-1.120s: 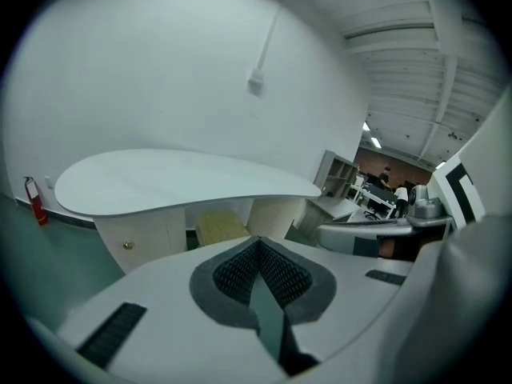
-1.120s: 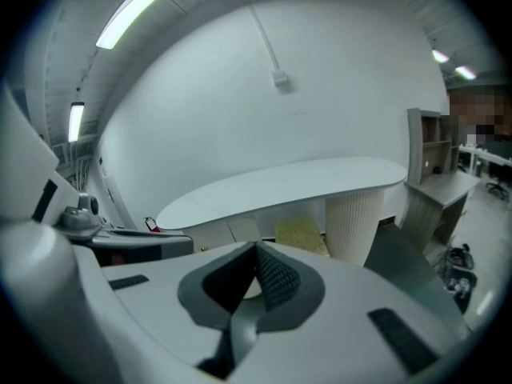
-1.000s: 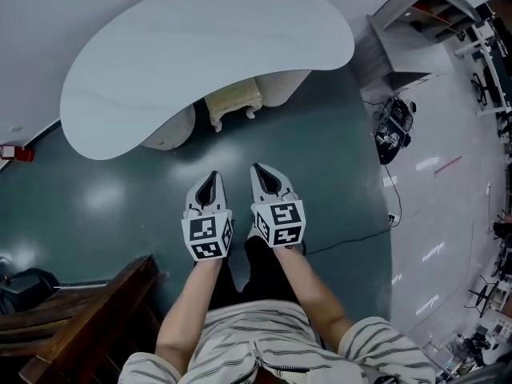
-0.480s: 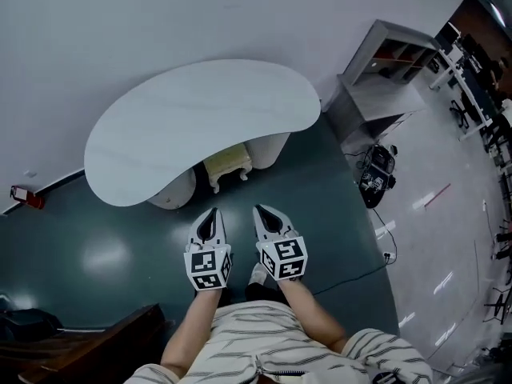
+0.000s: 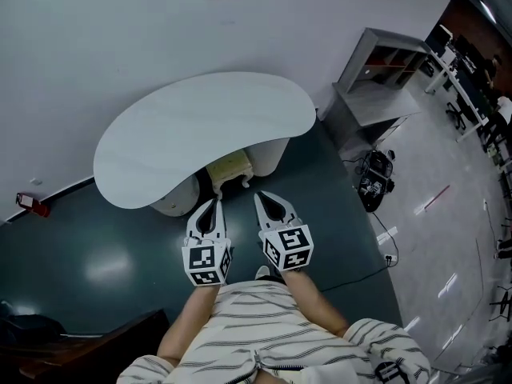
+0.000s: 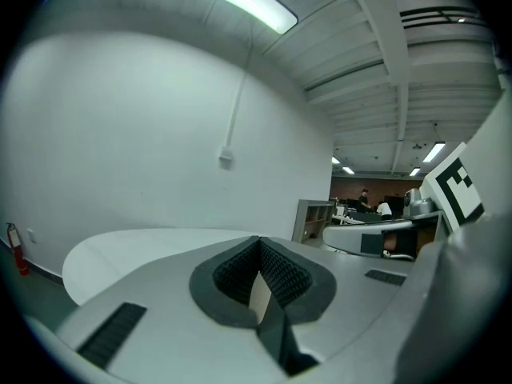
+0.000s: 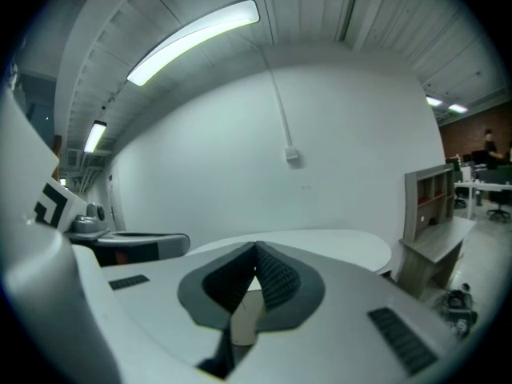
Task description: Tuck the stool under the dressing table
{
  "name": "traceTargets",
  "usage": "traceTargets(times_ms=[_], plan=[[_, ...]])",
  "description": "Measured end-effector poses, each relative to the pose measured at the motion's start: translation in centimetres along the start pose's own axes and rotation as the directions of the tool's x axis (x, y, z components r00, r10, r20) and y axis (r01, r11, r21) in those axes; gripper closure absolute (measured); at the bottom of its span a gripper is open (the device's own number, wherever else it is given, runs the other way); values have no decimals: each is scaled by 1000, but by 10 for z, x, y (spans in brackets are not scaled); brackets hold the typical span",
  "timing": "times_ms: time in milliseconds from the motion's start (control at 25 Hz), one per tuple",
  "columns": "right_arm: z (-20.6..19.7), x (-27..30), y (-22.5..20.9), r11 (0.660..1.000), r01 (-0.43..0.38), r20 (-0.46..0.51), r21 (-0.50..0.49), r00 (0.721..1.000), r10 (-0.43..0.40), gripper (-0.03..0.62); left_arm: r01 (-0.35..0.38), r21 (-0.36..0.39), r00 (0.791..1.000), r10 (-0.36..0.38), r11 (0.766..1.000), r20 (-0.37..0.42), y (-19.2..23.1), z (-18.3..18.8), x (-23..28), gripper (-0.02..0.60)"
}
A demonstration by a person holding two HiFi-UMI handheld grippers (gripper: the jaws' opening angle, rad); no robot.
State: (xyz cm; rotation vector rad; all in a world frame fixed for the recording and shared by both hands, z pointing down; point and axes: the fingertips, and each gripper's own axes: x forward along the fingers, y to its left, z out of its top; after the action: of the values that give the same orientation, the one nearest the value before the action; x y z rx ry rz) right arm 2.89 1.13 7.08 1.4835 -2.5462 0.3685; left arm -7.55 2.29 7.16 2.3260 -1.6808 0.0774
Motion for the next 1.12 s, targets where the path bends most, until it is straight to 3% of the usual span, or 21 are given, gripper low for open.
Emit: traceTargets(times_ms=[280, 520, 760, 1120], plan=[[40, -10, 32, 997, -50, 82, -67, 995, 55, 580, 23, 25, 996, -25, 999, 88, -5, 44, -14, 575], [66, -23, 41, 994, -43, 158, -105, 986, 59, 580, 40, 57, 986, -49, 998, 159, -16, 71, -25, 575], [81, -34, 40, 992, -16, 208, -123, 977, 41, 580, 49, 104, 981, -68, 993, 183, -24, 82, -30, 575], [86, -41, 36, 994, 3, 234, -110, 972, 24, 580, 69, 108, 977, -89, 992, 195, -28, 89, -33, 575]])
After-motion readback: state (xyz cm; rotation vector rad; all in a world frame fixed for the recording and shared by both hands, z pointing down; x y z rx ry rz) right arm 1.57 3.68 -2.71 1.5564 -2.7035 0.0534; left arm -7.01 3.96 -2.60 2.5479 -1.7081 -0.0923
